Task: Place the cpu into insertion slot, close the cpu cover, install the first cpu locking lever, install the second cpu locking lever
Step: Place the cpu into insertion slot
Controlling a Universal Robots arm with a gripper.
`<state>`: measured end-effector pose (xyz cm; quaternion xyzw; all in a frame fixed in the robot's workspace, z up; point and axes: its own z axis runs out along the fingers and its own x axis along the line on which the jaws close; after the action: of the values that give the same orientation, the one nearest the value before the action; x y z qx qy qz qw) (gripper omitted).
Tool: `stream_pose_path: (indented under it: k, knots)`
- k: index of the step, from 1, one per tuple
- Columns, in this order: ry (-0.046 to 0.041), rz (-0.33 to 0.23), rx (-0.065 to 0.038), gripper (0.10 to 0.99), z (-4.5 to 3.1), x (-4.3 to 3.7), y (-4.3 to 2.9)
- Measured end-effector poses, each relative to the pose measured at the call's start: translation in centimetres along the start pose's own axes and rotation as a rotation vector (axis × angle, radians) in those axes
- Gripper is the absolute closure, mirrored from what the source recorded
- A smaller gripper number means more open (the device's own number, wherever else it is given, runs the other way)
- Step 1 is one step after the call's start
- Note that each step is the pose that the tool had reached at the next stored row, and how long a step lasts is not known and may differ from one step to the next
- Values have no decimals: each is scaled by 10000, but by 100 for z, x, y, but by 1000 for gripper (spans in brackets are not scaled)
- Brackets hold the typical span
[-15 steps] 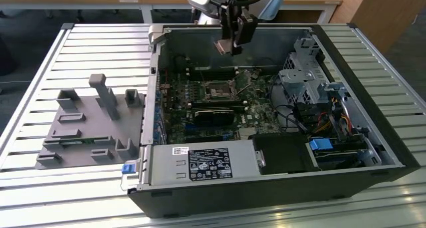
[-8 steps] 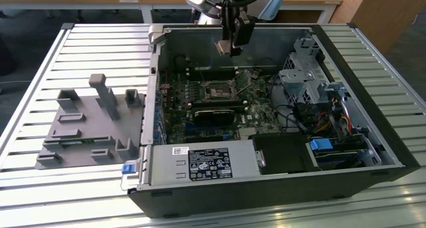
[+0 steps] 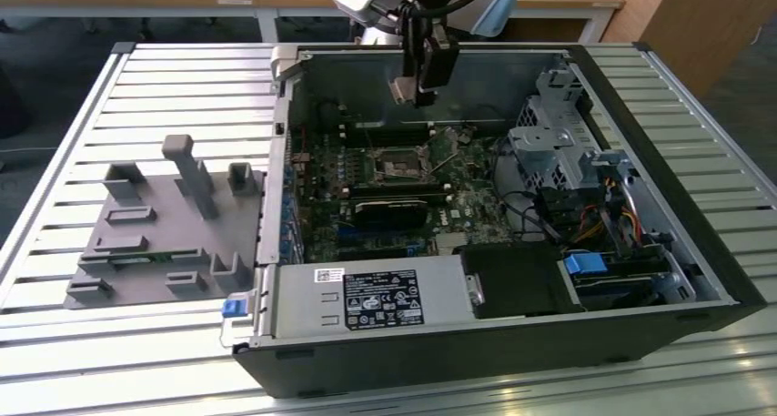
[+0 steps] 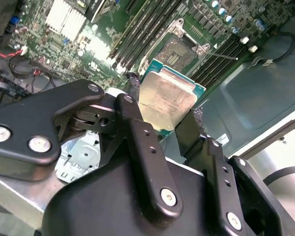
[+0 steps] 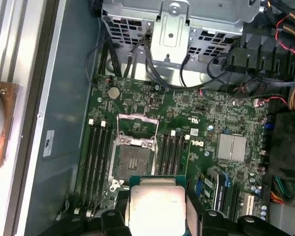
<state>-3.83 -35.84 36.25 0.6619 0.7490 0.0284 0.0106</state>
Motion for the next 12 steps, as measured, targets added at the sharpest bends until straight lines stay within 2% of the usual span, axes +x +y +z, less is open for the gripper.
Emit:
stream_pose_path:
  k: [4,12]
  knots:
    - [5,122,95,545,33,0,-2]
    - [-19,627,91,545,126,15,-5]
